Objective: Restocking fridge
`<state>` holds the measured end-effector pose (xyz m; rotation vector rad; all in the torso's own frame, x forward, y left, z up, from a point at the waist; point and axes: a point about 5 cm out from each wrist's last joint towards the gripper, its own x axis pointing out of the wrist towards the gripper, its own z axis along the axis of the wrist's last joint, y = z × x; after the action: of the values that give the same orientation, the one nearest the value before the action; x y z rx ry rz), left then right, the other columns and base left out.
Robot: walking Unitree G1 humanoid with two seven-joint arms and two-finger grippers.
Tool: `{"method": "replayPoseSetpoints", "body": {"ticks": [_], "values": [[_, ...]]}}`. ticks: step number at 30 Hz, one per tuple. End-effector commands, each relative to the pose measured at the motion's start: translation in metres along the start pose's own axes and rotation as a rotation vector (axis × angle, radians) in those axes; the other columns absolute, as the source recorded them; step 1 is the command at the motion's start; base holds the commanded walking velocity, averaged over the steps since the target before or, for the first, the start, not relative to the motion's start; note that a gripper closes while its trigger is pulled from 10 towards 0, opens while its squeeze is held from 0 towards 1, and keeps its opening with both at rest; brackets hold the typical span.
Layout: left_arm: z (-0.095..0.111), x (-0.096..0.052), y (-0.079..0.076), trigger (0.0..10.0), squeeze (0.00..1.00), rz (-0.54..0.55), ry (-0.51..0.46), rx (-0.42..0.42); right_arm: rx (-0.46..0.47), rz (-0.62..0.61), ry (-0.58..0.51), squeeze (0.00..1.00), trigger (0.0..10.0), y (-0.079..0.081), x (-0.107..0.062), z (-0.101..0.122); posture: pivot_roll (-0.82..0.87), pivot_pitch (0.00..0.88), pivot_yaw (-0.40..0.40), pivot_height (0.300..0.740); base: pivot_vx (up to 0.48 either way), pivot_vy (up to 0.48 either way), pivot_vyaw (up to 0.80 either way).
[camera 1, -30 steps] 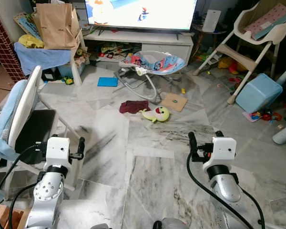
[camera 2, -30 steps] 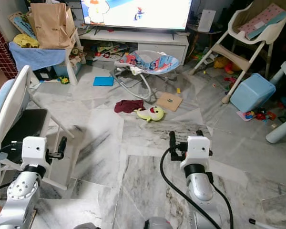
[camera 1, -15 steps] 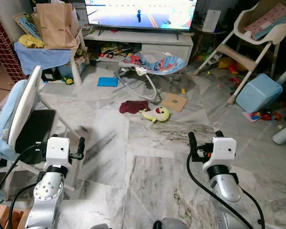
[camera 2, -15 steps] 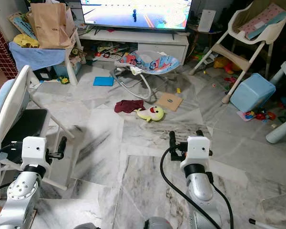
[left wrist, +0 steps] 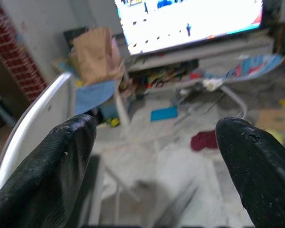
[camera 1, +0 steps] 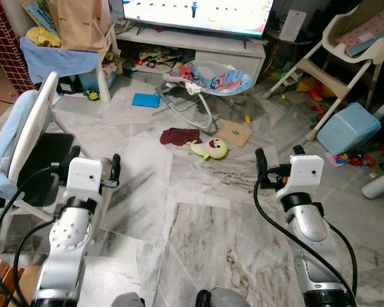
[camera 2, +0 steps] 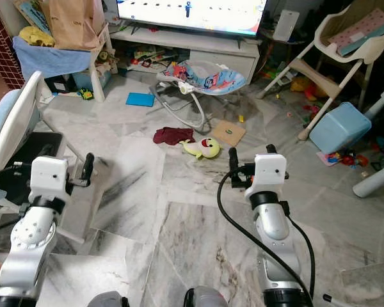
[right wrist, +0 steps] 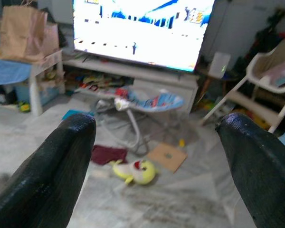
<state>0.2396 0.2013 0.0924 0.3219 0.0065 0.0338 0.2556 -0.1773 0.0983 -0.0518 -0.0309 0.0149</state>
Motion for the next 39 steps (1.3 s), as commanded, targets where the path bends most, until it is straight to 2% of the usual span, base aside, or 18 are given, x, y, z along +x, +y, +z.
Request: {"method": "replayPoseSetpoints", "body": {"ticks": [1, 5, 7, 11, 17, 21, 28, 39], "values": [[0.001, -0.005, 0.003, 10.0, 0.0, 0.01, -0.001, 0.03, 0.028, -0.029, 0.009, 0.0, 10.0, -0.007, -0.007, -0.002, 0.05, 0.022, -0.04, 0.74, 0.0, 0.0, 0.0], [0.0, -0.007, 0.003, 10.0, 0.0, -0.001, 0.002, 0.038, 0.064, -0.065, 0.025, 0.0, 10.0, -0.01, -0.015, -0.01, 0.05, 0.017, -0.01, 0.74, 0.0, 0.0, 0.0], [0.004, -0.003, 0.001, 10.0, 0.0, -0.028, -0.017, 0.032, 0.061, -0.062, 0.025, 0.0, 10.0, -0.005, -0.017, -0.011, 0.04, 0.013, 0.005, 0.74, 0.0, 0.0, 0.0], [0.007, -0.002, 0.0, 10.0, 0.0, -0.024, -0.025, 0.038, 0.049, -0.056, 0.026, 0.0, 10.0, -0.001, -0.02, -0.011, 0.03, 0.006, 0.004, 0.74, 0.0, 0.0, 0.0], [0.004, -0.008, -0.006, 10.0, 0.0, -0.034, 0.004, 0.028, 0.092, -0.078, 0.075, 0.0, 10.0, -0.006, -0.028, -0.019, 0.02, 0.012, -0.016, 0.74, 0.0, 0.0, 0.0], [0.006, -0.009, -0.01, 10.0, 0.0, -0.058, 0.007, 0.027, 0.074, -0.056, 0.07, 0.0, 10.0, -0.002, -0.024, -0.016, 0.03, 0.018, -0.018, 0.74, 0.0, 0.0, 0.0], [0.009, -0.006, -0.008, 10.0, 0.0, -0.048, 0.001, 0.033, 0.058, -0.033, 0.051, 0.0, 10.0, 0.0, -0.014, -0.012, 0.04, 0.02, -0.028, 0.74, -0.297, 0.0, 0.0], [0.01, -0.001, -0.009, 10.0, 0.0, -0.049, 0.002, 0.034, 0.057, -0.063, 0.073, 0.0, 10.0, -0.003, -0.015, -0.014, 0.03, 0.01, -0.028, 0.74, -0.309, 0.0, 0.0]]}}
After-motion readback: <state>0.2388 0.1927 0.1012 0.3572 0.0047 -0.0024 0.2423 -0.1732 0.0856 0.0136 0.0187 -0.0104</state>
